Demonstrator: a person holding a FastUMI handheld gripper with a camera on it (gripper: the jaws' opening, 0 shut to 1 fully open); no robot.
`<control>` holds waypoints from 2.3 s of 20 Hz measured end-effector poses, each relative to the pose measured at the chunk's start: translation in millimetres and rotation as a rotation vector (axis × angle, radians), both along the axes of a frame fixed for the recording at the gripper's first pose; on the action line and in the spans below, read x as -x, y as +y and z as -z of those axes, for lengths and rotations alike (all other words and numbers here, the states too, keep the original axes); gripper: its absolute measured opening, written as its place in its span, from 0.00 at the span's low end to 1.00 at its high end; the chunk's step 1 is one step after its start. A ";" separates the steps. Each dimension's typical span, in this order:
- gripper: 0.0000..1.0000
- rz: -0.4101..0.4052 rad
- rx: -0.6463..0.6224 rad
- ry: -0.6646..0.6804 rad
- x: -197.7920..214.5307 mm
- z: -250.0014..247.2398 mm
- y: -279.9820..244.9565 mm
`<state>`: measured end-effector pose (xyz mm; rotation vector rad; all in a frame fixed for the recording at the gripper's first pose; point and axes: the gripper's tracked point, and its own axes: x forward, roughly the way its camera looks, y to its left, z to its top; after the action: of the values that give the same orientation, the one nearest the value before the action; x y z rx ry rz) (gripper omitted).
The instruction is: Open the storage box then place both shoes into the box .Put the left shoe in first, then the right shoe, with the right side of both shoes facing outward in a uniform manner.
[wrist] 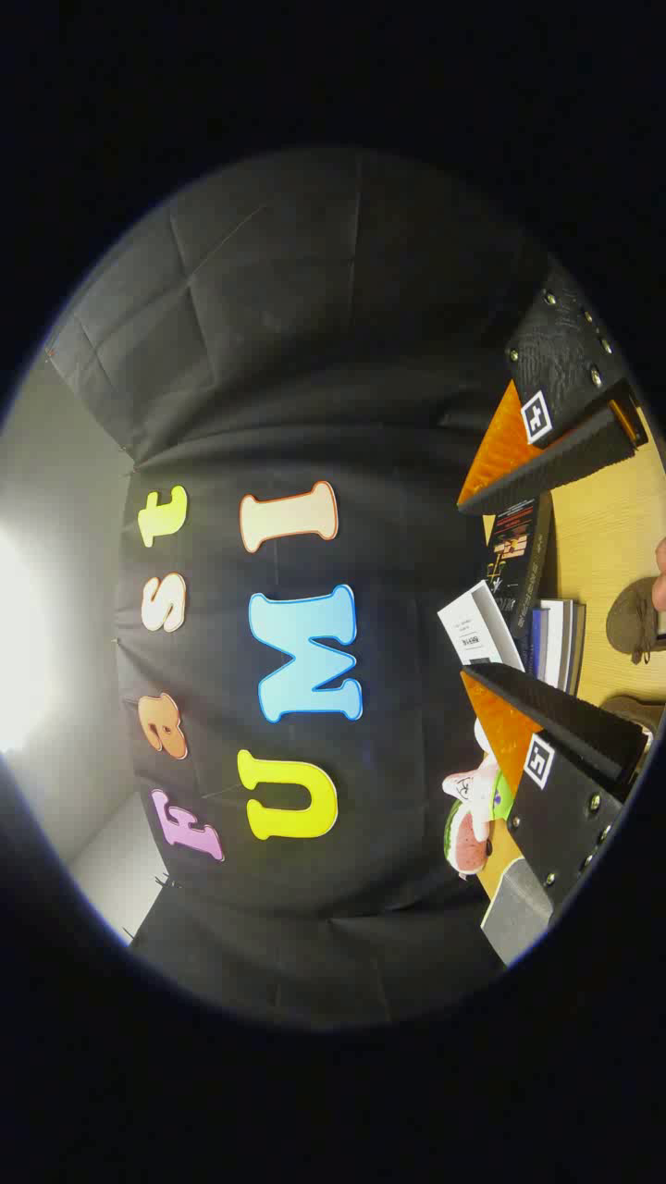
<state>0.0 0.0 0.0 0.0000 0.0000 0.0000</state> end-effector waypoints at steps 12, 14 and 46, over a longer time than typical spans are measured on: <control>0.98 0.047 0.070 -0.064 15.4 -27.5 40.6; 0.98 0.017 0.052 -0.066 18.3 -31.6 54.1; 0.97 -0.986 -0.346 0.731 53.9 164.7 299.2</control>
<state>-53.9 299.2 -164.7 0.3461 0.7310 0.9858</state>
